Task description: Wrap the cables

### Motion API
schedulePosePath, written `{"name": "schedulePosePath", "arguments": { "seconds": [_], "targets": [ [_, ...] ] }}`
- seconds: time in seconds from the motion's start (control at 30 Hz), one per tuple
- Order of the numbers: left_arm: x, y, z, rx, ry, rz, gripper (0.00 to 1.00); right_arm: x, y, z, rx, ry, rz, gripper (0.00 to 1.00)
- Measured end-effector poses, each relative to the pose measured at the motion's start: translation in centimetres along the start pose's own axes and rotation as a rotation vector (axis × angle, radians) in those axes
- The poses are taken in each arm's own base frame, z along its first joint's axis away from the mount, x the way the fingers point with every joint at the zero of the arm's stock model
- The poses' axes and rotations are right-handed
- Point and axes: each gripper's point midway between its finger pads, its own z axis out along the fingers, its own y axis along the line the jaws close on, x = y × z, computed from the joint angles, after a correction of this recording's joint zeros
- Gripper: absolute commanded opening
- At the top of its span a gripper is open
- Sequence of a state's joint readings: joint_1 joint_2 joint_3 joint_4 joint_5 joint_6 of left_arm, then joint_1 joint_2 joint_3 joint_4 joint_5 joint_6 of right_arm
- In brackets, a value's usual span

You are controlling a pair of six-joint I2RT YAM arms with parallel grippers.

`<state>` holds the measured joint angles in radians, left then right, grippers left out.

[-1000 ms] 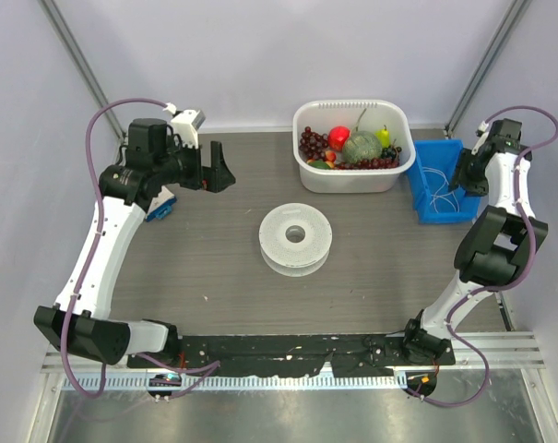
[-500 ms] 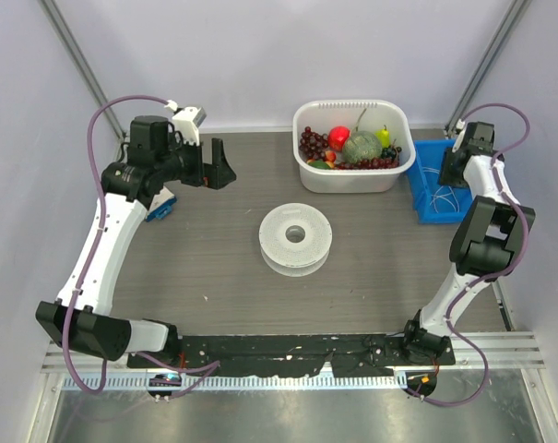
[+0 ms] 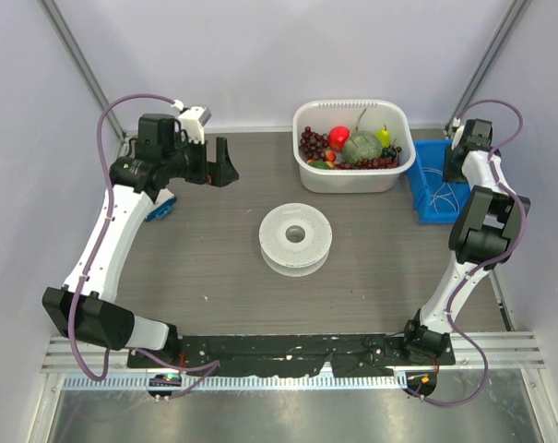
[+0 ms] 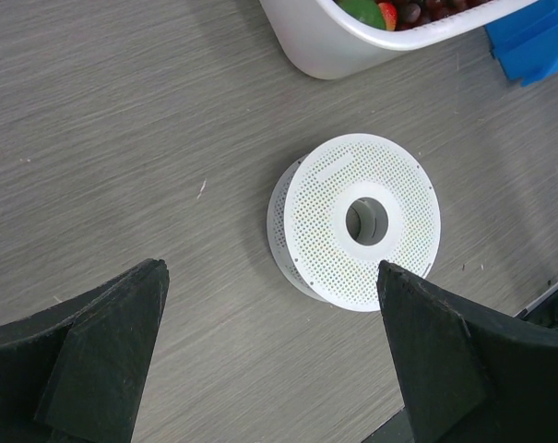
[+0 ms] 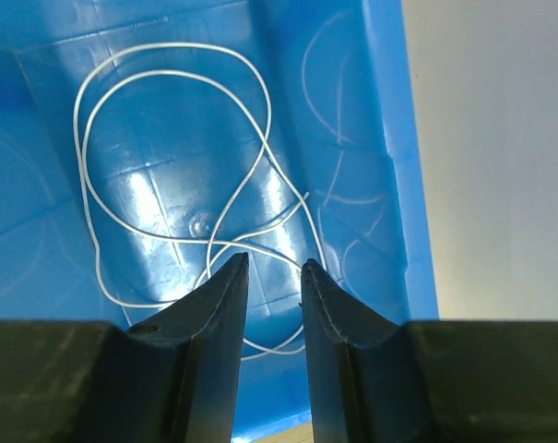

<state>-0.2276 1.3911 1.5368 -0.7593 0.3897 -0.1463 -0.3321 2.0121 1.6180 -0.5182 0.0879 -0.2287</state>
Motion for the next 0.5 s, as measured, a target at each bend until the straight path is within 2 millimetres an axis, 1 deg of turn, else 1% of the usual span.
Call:
{"name": "schedulePosePath", "arguments": {
  "seconds": [0.13, 0.23, 0.33, 0.5],
  "targets": [
    [0.1, 0.0, 0.1, 0.004, 0.003, 0.0, 1.0, -1.0, -0.1, -0.4, 0.002, -0.02, -0.017, 0.33],
    [0.0, -0.1, 0.1, 0.006, 0.002, 0.0, 1.0, -1.3, 0.2, -0.8, 0.0, -0.019, -0.013, 0.33],
    [0.0, -0.1, 0.1, 0.009, 0.002, -0.001, 1.0, -0.8, 0.9, -1.4, -0.001, -0.001, 0.021, 0.34],
    [0.0, -0.4, 0.1, 0.02, 0.002, -0.004, 1.0, 0.1, 1.8, -3.0, 0.007, 0.024, 0.121, 0.34]
  ]
}}
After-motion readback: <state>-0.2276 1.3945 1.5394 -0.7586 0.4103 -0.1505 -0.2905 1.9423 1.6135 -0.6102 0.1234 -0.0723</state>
